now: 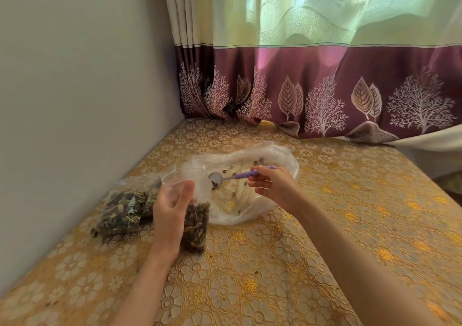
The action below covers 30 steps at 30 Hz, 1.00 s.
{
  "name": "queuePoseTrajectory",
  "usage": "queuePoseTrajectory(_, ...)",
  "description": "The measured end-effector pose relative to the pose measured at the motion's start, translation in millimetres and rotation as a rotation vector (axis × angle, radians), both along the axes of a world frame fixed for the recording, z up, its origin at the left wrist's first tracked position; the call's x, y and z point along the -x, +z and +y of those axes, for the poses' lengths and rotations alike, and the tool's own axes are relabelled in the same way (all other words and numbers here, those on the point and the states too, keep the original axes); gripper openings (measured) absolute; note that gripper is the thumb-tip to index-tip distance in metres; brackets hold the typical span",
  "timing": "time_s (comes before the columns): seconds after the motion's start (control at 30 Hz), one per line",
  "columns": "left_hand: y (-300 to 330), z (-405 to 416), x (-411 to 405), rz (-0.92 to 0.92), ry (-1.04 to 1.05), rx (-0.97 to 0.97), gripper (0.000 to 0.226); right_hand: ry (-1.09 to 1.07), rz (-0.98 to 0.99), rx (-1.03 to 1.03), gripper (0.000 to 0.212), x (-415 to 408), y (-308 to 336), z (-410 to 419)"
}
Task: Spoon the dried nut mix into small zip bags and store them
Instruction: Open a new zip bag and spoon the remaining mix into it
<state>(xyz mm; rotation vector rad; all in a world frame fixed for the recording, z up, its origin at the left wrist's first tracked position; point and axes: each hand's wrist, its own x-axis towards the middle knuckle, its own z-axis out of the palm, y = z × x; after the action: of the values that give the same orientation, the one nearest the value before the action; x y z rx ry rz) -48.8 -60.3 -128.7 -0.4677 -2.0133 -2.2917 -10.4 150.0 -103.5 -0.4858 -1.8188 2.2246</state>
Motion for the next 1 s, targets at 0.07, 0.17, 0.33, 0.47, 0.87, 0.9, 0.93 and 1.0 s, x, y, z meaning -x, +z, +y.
queuePoseTrajectory(0.07,-0.3,-0.1,0.1,0.008,0.002,0.002,0.077,0.014,-0.001,-0.010,0.026,-3.9,1.2,-1.0)
queuePoseTrajectory(0.17,-0.6,-0.1,-0.2,0.004,-0.007,-0.019,0.074,0.031,0.000,-0.013,0.030,-10.0,2.1,-3.4)
queuePoseTrajectory(0.33,-1.0,0.1,0.2,0.019,-0.019,-0.044,0.071,0.082,0.007,-0.045,0.025,-18.8,0.4,-8.5)
queuePoseTrajectory(0.47,-3.8,0.7,3.2,0.064,0.002,0.001,0.077,0.115,0.036,-0.081,0.044,-22.2,-4.6,-21.7)
queuePoseTrajectory(0.87,-6.0,-0.7,5.3,0.056,-0.001,0.016,0.077,-0.121,-0.027,0.240,0.029,-33.4,-8.0,-14.6)
queuePoseTrajectory(0.9,-5.8,-0.4,5.8,0.052,-0.006,0.014,0.077,-0.139,-0.027,0.236,0.026,-35.4,-7.6,-10.9)
queuePoseTrajectory(0.93,-6.4,-1.3,6.4,0.049,-0.012,0.013,0.077,-0.154,-0.025,0.233,0.024,-36.9,-7.7,-8.0)
queuePoseTrajectory(1.0,-5.1,-0.4,4.4,0.050,-0.012,0.015,0.079,-0.174,-0.001,0.219,0.022,-43.7,-2.3,-0.6)
